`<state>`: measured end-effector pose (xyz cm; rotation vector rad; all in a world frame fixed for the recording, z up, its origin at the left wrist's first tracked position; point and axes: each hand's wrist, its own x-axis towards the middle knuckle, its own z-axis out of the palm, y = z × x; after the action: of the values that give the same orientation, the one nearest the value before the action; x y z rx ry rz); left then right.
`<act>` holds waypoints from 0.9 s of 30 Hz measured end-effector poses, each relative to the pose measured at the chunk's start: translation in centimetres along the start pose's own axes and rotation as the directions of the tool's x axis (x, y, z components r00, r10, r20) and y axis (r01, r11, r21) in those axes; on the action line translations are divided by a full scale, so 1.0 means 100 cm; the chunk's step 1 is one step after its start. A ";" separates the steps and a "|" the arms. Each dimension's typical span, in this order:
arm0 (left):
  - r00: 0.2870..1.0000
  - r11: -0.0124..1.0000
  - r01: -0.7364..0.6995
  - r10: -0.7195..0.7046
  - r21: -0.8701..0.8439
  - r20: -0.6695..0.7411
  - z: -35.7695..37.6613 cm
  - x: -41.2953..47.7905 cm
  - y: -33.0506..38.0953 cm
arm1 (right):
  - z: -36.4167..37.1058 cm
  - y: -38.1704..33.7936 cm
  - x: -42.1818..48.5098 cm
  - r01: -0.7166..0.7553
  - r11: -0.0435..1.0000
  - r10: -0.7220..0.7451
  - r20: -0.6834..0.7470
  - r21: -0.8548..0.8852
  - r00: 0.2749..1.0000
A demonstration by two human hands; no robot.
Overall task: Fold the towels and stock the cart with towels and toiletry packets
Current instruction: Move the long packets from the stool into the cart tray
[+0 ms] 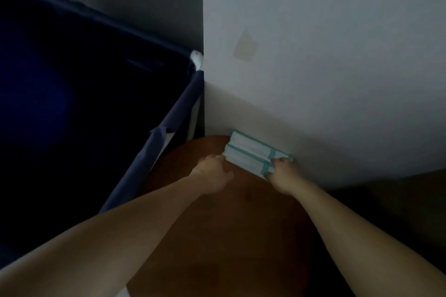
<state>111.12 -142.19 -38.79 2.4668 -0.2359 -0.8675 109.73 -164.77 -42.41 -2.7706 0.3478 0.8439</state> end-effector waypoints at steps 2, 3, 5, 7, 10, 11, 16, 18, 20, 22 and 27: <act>1.000 0.999 -0.007 0.007 -0.053 -0.005 0.010 0.026 -0.003 | 0.013 0.004 0.030 0.006 1.000 -0.006 -0.002 0.013 1.000; 1.000 0.996 -0.003 0.002 -0.087 -0.012 0.016 0.038 -0.005 | 0.018 0.006 0.043 0.007 1.000 -0.007 0.002 0.020 1.000; 0.999 0.984 0.040 -0.045 -0.176 -0.023 0.029 0.060 -0.007 | 0.029 0.013 0.068 0.018 1.000 -0.018 0.010 0.010 1.000; 0.995 0.966 0.078 -0.091 -0.248 -0.042 0.046 0.077 -0.009 | 0.038 0.019 0.088 0.059 0.998 -0.059 -0.012 -0.011 0.998; 0.989 0.958 0.114 -0.134 -0.262 -0.058 0.074 0.091 -0.015 | 0.056 0.025 0.105 0.131 0.990 -0.137 -0.112 -0.058 0.984; 0.988 0.959 0.118 -0.140 -0.259 -0.067 0.083 0.094 -0.017 | 0.064 0.028 0.107 0.141 0.987 -0.150 -0.123 -0.079 0.981; 0.977 0.954 0.173 -0.198 -0.243 -0.083 0.108 0.097 -0.025 | 0.099 0.032 0.101 0.122 0.975 -0.157 -0.187 -0.187 0.970; 0.968 0.957 0.166 -0.205 -0.240 -0.148 0.109 0.098 -0.027 | 0.106 0.030 0.097 0.124 0.977 -0.166 -0.257 -0.172 0.952; 0.956 0.958 0.169 -0.216 -0.232 -0.196 0.109 0.099 -0.029 | 0.108 0.029 0.098 0.129 0.981 -0.168 -0.291 -0.147 0.942; 0.954 0.959 0.174 -0.221 -0.222 -0.205 0.108 0.100 -0.029 | 0.106 0.028 0.101 0.129 0.972 -0.180 -0.272 -0.197 0.945; 0.958 0.945 0.177 -0.230 -0.276 -0.172 0.113 0.097 -0.028 | 0.096 0.021 0.103 0.083 0.996 -0.089 -0.255 -0.036 0.963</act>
<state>111.60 -147.49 -52.98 2.3360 0.1992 -0.6726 112.46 -165.72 -56.29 -2.8991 0.2588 0.4719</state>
